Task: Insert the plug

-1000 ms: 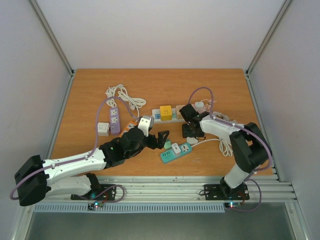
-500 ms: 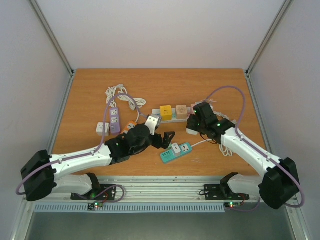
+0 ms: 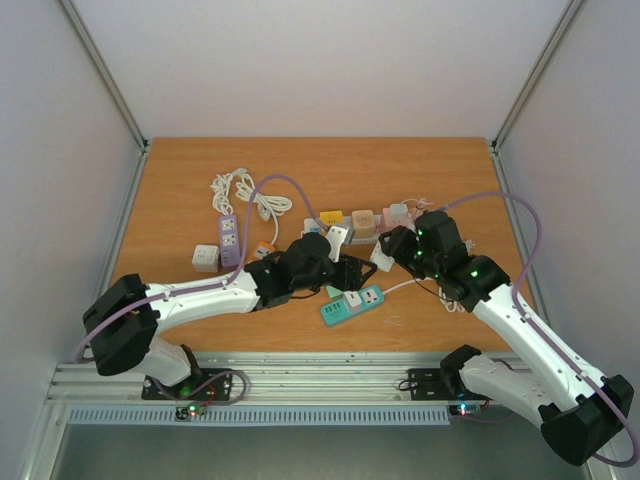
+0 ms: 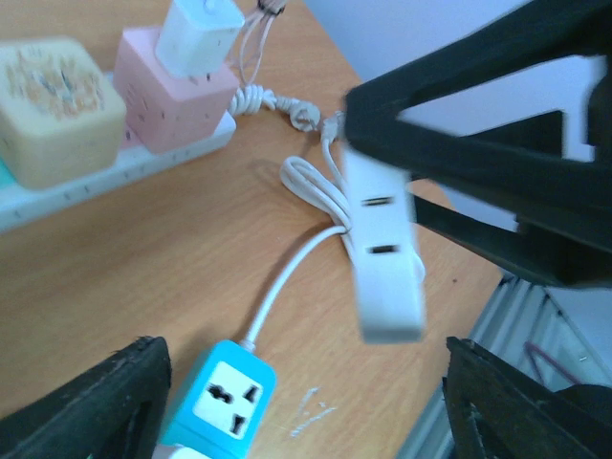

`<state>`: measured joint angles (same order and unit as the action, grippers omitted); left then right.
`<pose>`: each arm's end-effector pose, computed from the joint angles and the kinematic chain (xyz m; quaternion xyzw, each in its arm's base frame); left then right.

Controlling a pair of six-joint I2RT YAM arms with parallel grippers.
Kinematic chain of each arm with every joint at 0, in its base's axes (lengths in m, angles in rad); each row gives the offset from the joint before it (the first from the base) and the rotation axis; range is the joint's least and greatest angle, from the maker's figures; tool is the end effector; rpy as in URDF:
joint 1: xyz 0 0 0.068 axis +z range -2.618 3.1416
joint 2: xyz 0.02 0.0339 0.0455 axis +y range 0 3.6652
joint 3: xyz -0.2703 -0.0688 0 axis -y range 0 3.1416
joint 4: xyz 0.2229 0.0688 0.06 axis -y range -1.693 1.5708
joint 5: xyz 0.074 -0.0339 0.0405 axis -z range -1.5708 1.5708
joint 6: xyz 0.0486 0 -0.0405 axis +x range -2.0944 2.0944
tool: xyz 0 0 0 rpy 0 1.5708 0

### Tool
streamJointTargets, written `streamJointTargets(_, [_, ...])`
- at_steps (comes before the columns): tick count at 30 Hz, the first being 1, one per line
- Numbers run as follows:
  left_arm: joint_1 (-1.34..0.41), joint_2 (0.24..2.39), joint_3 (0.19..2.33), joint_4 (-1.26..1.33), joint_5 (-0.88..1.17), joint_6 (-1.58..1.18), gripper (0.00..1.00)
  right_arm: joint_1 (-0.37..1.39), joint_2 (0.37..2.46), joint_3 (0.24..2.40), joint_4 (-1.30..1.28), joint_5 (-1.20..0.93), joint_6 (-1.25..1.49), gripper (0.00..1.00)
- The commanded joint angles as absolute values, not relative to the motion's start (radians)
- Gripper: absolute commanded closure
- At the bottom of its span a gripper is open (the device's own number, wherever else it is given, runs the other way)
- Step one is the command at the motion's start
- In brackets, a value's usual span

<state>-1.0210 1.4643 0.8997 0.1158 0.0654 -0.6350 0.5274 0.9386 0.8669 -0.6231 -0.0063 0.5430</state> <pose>0.1656 -0.2762 0.2605 0.1794 0.8272 -0.4104 0.3393 0.1563 0.0914 0.2969 0.0057 0.9056 0.2188 0.3634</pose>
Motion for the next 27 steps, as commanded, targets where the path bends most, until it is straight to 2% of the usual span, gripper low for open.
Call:
streamJointTargets(1, [-1.016, 1.497, 0.954, 0.231, 0.163, -0.699, 0.37, 0.531, 0.904, 0.897, -0.654, -0.044, 0.575, 0.43])
streamJointTargets(12, [-1.015, 1.552, 0.996, 0.251, 0.205, -0.807, 0.58, 0.532, 0.894, 0.866, -0.615, -0.093, 0.561, 0.43])
streamJointTargets(23, [-1.012, 1.591, 1.066, 0.150, 0.257, -0.845, 0.61, 0.532, 0.888, 0.862, -0.624, -0.112, 0.545, 0.42])
streamJointTargets(27, [-1.009, 1.602, 1.095, 0.080, 0.295, -0.839, 0.74, 0.532, 0.904, 0.866, -0.629, -0.117, 0.514, 0.42])
